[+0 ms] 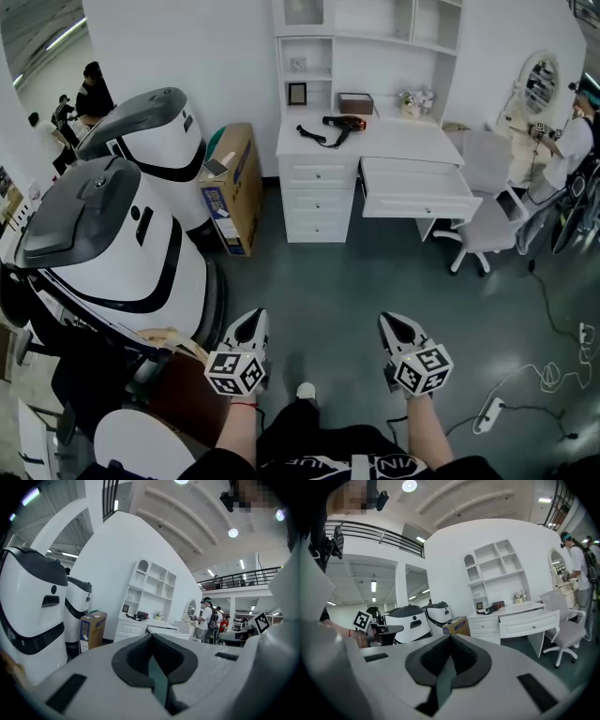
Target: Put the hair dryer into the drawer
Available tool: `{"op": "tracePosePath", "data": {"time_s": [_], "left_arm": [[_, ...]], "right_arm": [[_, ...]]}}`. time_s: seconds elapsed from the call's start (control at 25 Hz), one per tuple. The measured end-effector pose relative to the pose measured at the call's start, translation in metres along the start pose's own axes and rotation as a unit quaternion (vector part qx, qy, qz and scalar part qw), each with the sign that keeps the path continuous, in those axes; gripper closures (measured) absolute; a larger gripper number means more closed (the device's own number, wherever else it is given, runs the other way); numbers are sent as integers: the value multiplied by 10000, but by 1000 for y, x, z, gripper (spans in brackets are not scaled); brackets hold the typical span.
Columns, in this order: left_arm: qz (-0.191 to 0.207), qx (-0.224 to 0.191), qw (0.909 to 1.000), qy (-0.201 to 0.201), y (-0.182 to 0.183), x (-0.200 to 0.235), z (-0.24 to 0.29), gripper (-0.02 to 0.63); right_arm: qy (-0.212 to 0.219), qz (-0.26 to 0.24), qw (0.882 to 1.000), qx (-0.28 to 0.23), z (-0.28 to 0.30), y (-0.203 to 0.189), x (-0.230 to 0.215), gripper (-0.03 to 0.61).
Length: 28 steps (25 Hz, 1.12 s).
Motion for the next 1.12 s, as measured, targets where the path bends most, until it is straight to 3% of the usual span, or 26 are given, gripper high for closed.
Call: {"op": "tracePosePath", "data": {"time_s": [0.28,0.64,1.12], "left_arm": [[-83,70,9999,-94,8,41,54,609],[-34,13,9999,-134,27,100,103,609],[-117,172,9998,24,15,132,155,609]], "right_arm": [[-172,31,9997,140,61,4,-20,575],[-277,277,9991,-164,143,17,-32,575],[-211,436,9988,4,208,13,-73,575]]}}
Point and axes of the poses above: the fingertips, and each gripper's own axes: z forward along the fingers, x to its left, y out of its top, the point moved 5 cm from there along -z, backward along the fingers, and after that the axes turned 3 degrees about -x, right-handed, at the moved point
